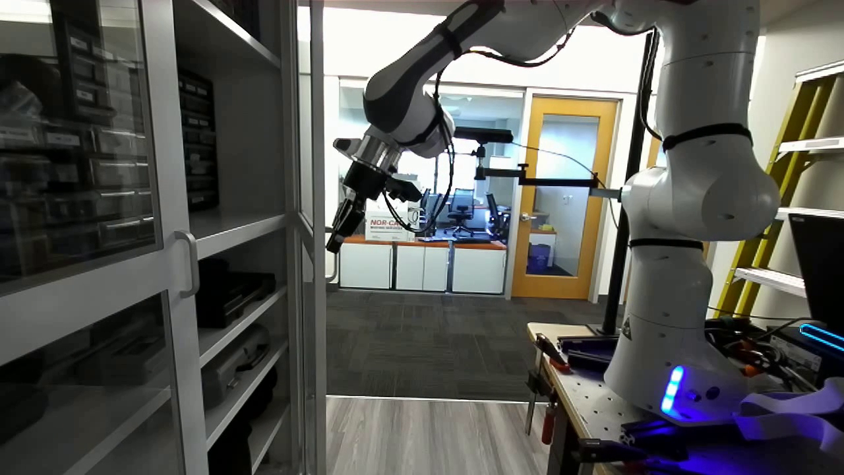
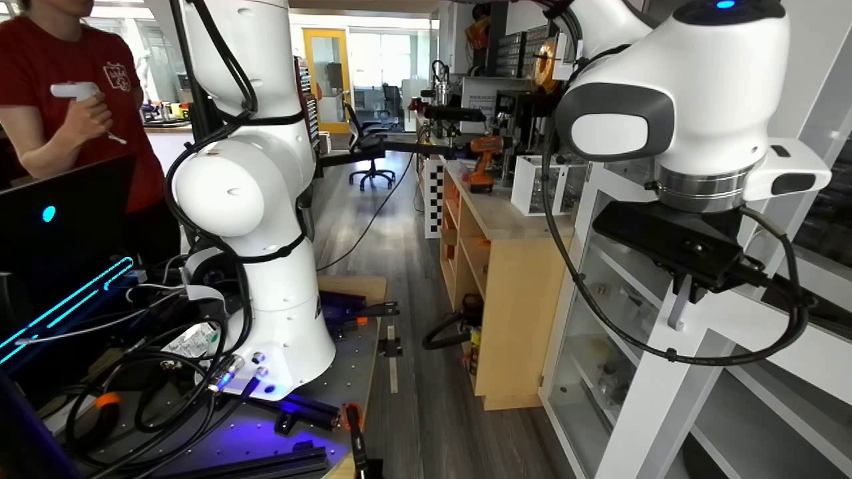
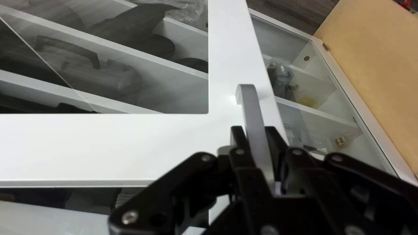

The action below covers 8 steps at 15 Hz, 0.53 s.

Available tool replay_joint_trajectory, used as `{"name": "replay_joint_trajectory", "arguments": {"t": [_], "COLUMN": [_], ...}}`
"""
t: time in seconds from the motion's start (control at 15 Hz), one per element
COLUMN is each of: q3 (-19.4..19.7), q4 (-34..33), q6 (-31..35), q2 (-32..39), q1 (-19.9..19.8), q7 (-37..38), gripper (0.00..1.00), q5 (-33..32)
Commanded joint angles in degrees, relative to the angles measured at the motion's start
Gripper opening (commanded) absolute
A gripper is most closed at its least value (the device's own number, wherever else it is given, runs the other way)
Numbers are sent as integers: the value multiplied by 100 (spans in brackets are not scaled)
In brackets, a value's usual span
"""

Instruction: Close the cabinet door

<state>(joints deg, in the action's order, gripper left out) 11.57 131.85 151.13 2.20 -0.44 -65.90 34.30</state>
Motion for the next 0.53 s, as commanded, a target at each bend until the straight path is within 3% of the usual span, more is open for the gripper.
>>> {"name": "replay_joint_trajectory", "arguments": {"t": [0.0, 0.47], "q3": [-241, -467], "q4": [231, 156], "q6": [31, 9], "q2": [-335, -312], "q1": [-287, -326], "q7": [573, 853], "gripper": [2, 5], "q5": [-497, -578]}}
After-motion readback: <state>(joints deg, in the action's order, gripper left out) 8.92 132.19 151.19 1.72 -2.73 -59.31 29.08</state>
